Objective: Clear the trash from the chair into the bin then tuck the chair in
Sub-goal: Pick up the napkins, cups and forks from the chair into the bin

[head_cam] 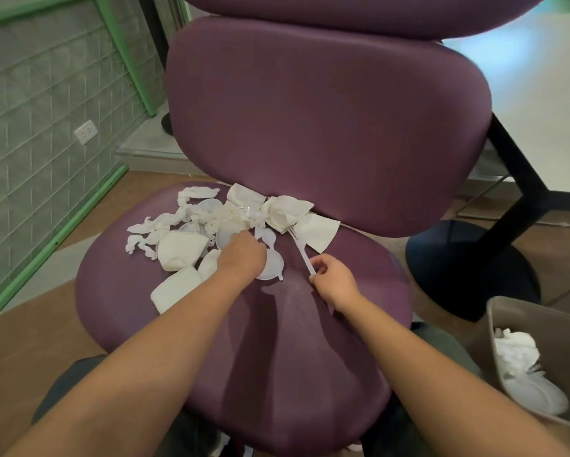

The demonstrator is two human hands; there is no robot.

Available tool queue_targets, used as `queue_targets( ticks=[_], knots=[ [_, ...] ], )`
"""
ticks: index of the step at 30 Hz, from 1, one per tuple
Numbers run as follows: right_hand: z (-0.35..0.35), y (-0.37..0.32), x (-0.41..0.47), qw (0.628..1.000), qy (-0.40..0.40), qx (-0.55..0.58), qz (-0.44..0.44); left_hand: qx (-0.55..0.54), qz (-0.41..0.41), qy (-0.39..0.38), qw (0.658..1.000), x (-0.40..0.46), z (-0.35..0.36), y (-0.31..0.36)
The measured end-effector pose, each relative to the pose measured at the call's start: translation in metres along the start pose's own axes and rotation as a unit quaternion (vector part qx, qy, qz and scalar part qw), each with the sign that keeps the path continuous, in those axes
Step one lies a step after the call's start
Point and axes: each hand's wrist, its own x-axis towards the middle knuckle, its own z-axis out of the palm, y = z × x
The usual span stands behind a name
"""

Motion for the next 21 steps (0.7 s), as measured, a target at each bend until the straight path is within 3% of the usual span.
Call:
queue_targets(
  ticks=[2, 4, 7, 11, 21],
  knots=[
    [-0.01, 0.003, -0.012, 0.999, 0.017, 0.036, 0.007, 0.051, 0.045, 0.015, 0.998, -0.01, -0.004, 0.004],
    [-0.023, 0.007, -0.022, 0.998, 0.039, 0.057, 0.007, 0.034, 0.052, 0.03, 0.998, -0.02, -0.008, 0.01],
    [-0.047, 0.013, -0.035, 0.992, 0.079, 0.099, -0.004, -0.08, 0.079, 0.063, 0.992, -0.042, -0.012, 0.029],
    [-0.088, 0.029, -0.047, 0.983, 0.129, 0.132, 0.018, -0.244, 0.155, 0.065, 0.955, -0.085, -0.003, 0.073],
    [-0.187, 0.12, -0.101, 0.949, 0.229, 0.2, 0.078, -0.329, 0.25, -0.146, 0.899, -0.13, 0.04, 0.234]
  ],
)
